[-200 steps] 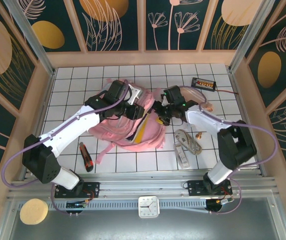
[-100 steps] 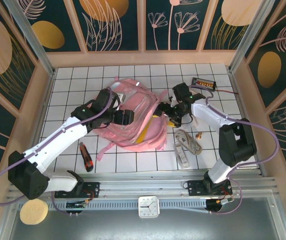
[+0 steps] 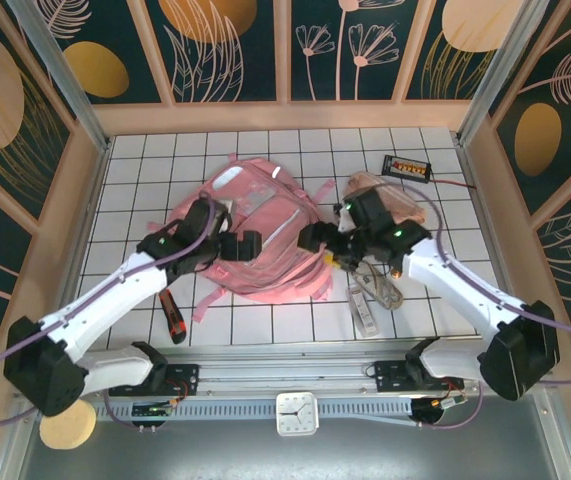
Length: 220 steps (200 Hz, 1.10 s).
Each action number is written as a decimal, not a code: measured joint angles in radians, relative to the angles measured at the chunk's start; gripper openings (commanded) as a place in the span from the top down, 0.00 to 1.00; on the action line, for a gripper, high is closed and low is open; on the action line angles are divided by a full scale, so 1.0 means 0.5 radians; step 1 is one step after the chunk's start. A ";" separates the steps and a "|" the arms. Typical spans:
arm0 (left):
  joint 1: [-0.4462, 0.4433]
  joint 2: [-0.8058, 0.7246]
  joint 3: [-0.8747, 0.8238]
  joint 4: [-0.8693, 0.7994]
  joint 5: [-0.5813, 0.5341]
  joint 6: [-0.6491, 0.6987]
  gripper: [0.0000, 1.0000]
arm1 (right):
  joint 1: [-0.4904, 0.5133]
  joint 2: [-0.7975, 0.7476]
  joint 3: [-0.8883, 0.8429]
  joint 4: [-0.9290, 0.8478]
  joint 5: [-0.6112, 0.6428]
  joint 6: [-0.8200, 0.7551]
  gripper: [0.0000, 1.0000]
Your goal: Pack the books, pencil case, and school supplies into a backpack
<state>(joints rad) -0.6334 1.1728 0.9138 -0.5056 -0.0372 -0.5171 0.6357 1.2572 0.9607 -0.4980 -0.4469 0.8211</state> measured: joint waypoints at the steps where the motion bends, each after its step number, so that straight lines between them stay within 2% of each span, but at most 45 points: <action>1: 0.000 -0.011 -0.011 -0.001 0.000 -0.004 0.01 | 0.005 0.005 -0.007 0.009 -0.001 0.008 0.15; 29: 0.000 -0.388 -0.311 -0.068 0.002 -0.108 0.01 | 0.113 0.293 -0.082 0.182 0.033 0.183 0.18; 44: 0.000 -0.566 -0.423 -0.084 0.012 -0.157 0.09 | 0.148 0.423 -0.033 0.227 0.058 0.212 0.19; 55: 0.000 -0.642 -0.488 -0.091 0.039 -0.182 0.10 | 0.160 0.478 0.003 0.262 0.073 0.227 0.20; 102: 0.001 -0.437 -0.535 -0.063 0.169 -0.187 0.07 | 0.156 0.491 -0.020 0.323 0.127 0.312 0.19; 128: 0.001 -0.442 -0.549 -0.058 0.178 -0.187 0.06 | 0.130 0.516 -0.079 0.335 0.121 0.349 0.22; 137: 0.001 -0.454 -0.549 -0.057 0.178 -0.187 0.07 | 0.124 0.544 -0.070 0.348 0.122 0.343 0.30; 145: 0.001 -0.458 -0.548 -0.058 0.179 -0.187 0.07 | 0.120 0.580 -0.049 0.350 0.124 0.339 0.43; 149: 0.001 -0.458 -0.549 -0.058 0.178 -0.187 0.07 | 0.116 0.599 -0.035 0.353 0.125 0.337 0.51; 158: 0.001 -0.459 -0.548 -0.058 0.178 -0.188 0.07 | 0.101 0.665 0.018 0.356 0.127 0.305 0.85; 164: 0.001 -0.459 -0.549 -0.058 0.178 -0.188 0.07 | 0.088 0.712 0.061 0.355 0.127 0.292 1.00; 220: 0.001 -0.509 -0.606 0.012 0.178 -0.214 0.10 | -0.143 0.947 0.625 0.114 0.101 0.014 1.00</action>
<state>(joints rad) -0.6331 0.9184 0.6109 -0.4995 0.0517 -0.6239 0.5644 1.7306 1.2732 -0.4412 -0.3965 0.8280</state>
